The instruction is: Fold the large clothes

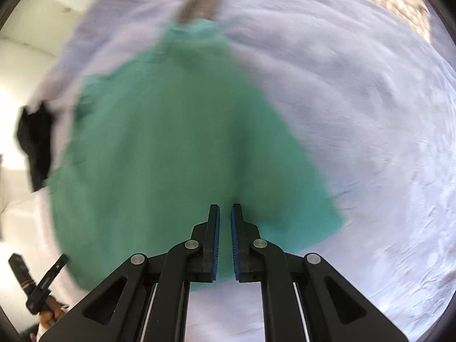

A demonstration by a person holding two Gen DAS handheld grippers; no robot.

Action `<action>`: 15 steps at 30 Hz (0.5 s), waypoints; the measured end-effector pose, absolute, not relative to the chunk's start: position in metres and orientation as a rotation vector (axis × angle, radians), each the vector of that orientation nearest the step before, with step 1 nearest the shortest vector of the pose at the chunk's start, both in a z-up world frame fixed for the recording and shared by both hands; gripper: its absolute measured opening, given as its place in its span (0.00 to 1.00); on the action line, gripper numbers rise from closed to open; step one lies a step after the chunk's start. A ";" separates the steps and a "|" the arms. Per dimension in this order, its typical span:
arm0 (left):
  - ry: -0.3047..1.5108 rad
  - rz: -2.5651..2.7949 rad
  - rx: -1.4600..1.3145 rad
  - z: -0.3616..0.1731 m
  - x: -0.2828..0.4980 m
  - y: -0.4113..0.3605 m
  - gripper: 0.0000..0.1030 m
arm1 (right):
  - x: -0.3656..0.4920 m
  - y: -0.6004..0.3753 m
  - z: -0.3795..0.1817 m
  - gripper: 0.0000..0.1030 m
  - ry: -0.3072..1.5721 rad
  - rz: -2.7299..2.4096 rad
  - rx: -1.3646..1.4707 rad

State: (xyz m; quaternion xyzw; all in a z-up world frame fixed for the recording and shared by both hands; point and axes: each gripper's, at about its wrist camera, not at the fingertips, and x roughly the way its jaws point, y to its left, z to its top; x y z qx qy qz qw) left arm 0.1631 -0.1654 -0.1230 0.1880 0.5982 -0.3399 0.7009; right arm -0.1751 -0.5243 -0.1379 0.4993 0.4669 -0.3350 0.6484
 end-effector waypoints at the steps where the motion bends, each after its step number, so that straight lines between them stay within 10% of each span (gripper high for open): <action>1: 1.331 -0.754 0.423 -0.127 0.163 -0.164 0.06 | -0.179 -0.528 -0.145 0.03 1.075 -0.774 1.145; 15: 1.373 -0.690 0.428 -0.110 0.155 -0.131 0.06 | -0.231 -0.522 -0.130 0.03 1.082 -0.832 1.101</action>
